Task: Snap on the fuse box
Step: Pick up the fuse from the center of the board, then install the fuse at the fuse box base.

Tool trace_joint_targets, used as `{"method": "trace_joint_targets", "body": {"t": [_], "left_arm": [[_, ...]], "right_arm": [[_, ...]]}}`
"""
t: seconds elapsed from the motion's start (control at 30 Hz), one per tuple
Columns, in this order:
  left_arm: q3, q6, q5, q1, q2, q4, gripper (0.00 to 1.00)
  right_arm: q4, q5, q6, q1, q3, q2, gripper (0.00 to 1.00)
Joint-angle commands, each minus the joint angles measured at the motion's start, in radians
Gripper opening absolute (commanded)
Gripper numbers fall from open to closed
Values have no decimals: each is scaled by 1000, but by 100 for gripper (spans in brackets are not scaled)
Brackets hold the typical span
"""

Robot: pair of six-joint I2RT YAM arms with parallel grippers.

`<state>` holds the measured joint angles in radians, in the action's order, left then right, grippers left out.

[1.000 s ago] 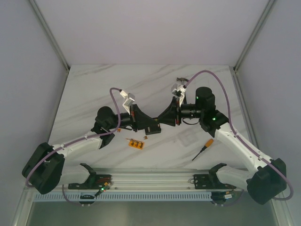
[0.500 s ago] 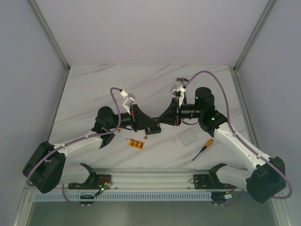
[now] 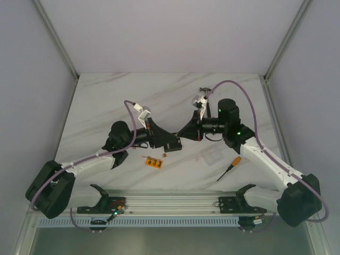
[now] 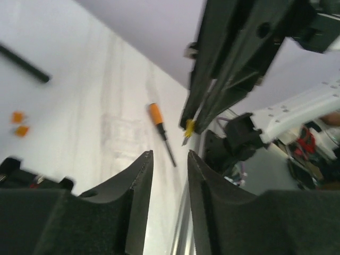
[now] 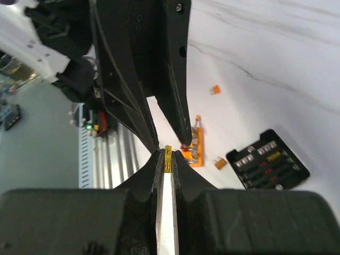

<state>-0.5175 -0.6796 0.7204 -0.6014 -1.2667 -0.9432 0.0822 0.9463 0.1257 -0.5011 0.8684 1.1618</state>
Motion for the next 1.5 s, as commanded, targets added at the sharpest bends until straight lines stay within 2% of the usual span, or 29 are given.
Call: {"method": "trace_joint_targets", "body": {"t": [0.0, 0.07, 0.3, 0.57, 0.7, 1.0, 1.2, 1.47], "left_arm": [[27, 30, -187, 31, 29, 178, 46], [28, 26, -290, 45, 31, 260, 52], [20, -11, -438, 90, -25, 403, 71], [-24, -55, -445, 113, -164, 452, 76], [-39, -80, -407, 120, -246, 426, 73], [-65, -112, -369, 129, -345, 425, 57], [-71, -127, -360, 135, -376, 430, 48], [-83, -132, -378, 137, -395, 474, 44]], "right_arm": [[-50, -207, 0, -16, -2, 24, 0], [-57, -319, 15, -41, -1, 39, 0], [-96, -734, 66, -164, 40, 127, 0], [-161, -1074, 141, -278, 133, 300, 0], [-160, -1174, 172, -318, 169, 370, 0], [-131, -1297, 230, -364, 223, 518, 0], [-110, -1325, 252, -376, 226, 556, 0], [-106, -1336, 264, -379, 238, 593, 0]]}}
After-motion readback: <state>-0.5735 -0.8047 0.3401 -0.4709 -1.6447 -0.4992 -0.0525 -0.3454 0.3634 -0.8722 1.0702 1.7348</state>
